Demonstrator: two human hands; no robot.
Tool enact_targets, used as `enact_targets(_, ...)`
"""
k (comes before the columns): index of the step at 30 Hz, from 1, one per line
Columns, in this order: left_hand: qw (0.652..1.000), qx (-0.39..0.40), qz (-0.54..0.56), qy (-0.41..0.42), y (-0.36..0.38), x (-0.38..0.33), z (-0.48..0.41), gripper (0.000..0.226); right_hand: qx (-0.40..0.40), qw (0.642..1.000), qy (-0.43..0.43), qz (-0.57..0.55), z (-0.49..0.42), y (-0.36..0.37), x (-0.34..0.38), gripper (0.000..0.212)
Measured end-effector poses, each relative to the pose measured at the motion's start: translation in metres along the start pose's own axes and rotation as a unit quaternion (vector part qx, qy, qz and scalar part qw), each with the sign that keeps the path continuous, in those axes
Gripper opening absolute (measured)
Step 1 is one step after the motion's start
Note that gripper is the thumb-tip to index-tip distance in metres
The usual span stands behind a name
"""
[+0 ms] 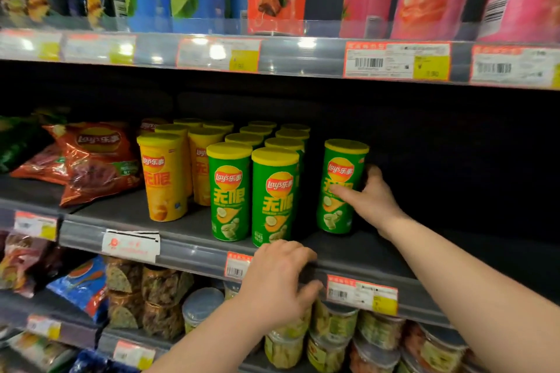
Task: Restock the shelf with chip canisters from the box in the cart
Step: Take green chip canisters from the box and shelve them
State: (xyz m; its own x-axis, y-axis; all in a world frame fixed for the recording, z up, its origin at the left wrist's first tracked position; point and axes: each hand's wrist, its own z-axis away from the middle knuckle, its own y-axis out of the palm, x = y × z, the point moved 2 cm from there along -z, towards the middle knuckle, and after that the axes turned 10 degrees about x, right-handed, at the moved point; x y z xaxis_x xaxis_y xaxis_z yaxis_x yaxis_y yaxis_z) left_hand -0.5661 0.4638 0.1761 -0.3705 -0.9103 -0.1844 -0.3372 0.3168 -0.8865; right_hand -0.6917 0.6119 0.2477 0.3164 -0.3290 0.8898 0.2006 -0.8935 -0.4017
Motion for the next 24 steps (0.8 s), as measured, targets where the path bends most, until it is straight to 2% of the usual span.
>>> enact_targets(5, 1.0, -0.008, 0.016, 0.007, 0.001, 0.003, 0.0, 0.037, 0.042, 0.999, 0.018, -0.019, -0.026, 0.006, -0.017, 0.076)
enact_targets(9, 1.0, -0.018, 0.008, 0.01, 0.004, 0.003, 0.001, 0.036, 0.091, 0.992, 0.051, 0.066, -0.037, 0.007, -0.037, 0.091)
enact_targets(14, 1.0, -0.022, 0.003, -0.003, 0.006, 0.001, 0.0, 0.035, 0.063, 0.995, 0.047, 0.06, -0.049, 0.011, -0.043, 0.082)
enact_targets(24, 0.999, -0.014, 0.004, -0.043, 0.006, -0.001, 0.001, 0.037, 0.077, 0.995, 0.045, 0.051, -0.064, 0.015, -0.054, 0.07)
